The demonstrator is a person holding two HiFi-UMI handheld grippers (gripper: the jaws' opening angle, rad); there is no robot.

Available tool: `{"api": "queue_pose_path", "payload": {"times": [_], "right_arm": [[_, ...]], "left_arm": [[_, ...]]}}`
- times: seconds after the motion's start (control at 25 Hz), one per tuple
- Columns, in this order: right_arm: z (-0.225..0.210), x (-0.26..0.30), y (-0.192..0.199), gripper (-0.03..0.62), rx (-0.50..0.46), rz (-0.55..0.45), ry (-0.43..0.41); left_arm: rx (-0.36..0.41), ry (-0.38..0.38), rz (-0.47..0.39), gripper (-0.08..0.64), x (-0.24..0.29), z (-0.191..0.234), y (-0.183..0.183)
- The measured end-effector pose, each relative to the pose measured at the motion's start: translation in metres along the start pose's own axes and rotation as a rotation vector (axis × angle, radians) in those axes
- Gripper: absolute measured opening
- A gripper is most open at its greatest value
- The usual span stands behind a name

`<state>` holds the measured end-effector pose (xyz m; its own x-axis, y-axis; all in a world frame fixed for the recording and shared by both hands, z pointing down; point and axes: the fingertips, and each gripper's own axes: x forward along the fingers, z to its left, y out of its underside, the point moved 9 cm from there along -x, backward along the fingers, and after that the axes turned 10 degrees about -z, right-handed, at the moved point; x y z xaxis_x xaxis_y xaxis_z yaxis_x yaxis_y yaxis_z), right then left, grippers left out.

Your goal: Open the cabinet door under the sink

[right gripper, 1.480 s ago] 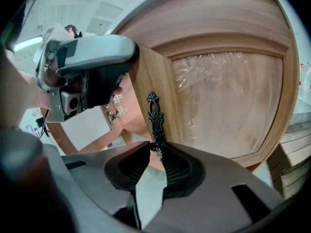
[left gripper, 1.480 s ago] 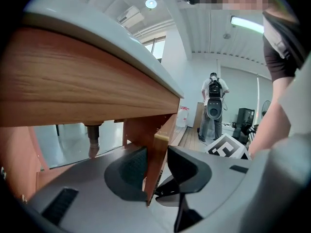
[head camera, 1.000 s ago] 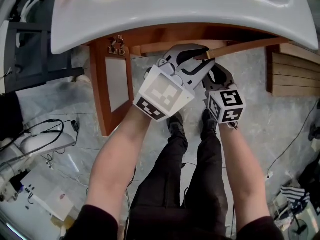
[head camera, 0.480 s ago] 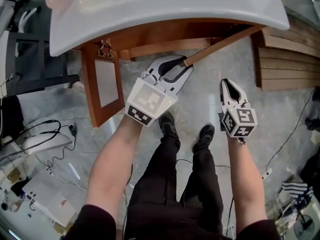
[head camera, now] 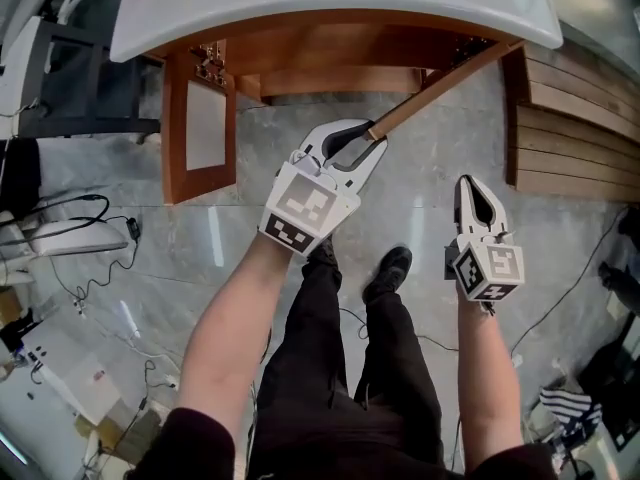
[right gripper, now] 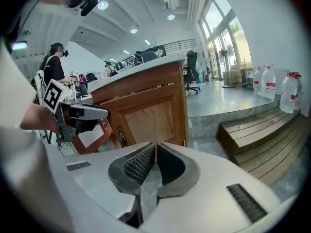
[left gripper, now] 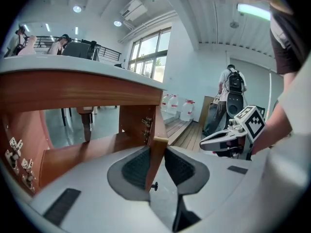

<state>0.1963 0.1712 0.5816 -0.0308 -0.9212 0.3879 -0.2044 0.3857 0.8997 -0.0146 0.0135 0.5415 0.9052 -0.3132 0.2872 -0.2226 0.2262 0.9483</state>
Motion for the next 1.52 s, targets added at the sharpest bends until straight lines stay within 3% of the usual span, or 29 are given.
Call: {"api": "queue_pose_path", "payload": {"times": [0.56,1.08,1.24,1.52], "right_arm": [[-0.058,-0.057,-0.04,0.026,-0.037,-0.037,-0.034],[-0.099,-0.088,-0.087,0.028,-0.057,-0.071,0.02],[-0.108,-0.103,-0.105,0.027,-0.058,-0.06,0.014],[-0.099,-0.124,-0.14,0.026,-0.052,-0.088,0.013]], "left_arm": [[-0.089,-0.085,0.047,0.11,0.013,-0.088,0.009],[-0.031,0.103,0.153,0.111,0.072,-0.161,0.0],[-0.08,0.079,0.137,0.104,0.071,-0.164,-0.014],[-0.13,-0.027,0.078,0.104,0.036,-0.144,-0.066]]}}
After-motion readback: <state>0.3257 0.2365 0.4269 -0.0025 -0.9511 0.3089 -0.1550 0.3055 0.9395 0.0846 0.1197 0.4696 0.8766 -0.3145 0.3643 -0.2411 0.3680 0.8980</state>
